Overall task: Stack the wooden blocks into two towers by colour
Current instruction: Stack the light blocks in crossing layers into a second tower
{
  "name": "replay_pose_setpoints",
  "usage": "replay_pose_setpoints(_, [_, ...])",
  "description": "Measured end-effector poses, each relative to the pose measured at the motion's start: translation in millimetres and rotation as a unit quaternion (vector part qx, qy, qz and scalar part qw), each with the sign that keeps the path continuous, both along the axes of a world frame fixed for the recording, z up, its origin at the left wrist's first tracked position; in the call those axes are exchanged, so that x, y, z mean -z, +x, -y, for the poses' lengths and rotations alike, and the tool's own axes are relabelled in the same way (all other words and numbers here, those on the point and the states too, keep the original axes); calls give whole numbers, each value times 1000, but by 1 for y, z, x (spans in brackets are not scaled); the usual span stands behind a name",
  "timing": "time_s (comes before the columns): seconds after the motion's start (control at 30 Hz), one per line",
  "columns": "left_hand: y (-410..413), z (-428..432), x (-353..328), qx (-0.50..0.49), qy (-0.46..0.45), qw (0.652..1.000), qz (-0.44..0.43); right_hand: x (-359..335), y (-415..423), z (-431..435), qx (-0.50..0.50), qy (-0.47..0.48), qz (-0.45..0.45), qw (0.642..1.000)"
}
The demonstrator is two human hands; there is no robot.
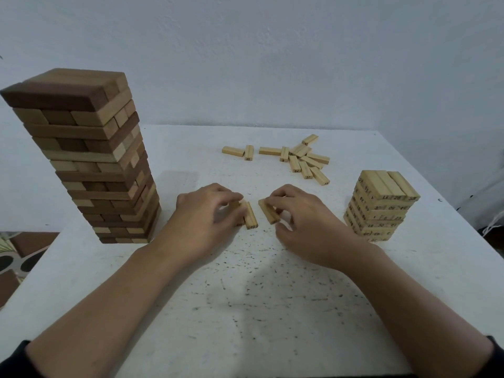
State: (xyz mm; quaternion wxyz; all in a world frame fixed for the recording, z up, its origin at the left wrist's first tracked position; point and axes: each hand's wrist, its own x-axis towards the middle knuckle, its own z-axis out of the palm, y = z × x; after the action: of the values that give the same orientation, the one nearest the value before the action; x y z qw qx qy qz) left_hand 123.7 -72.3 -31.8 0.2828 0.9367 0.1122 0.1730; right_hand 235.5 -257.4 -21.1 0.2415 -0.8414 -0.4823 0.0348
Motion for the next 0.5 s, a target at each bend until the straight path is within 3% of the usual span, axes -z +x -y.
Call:
replay_pose_setpoints(0.2, [-3, 0, -3, 16, 6, 1000, -18, 6, -7, -5, -34, 61, 14, 997])
replay_pose_setpoints(0.5, [1, 0, -2, 46, -3, 999, -21, 8, -6, -5, -32, 79, 3, 996])
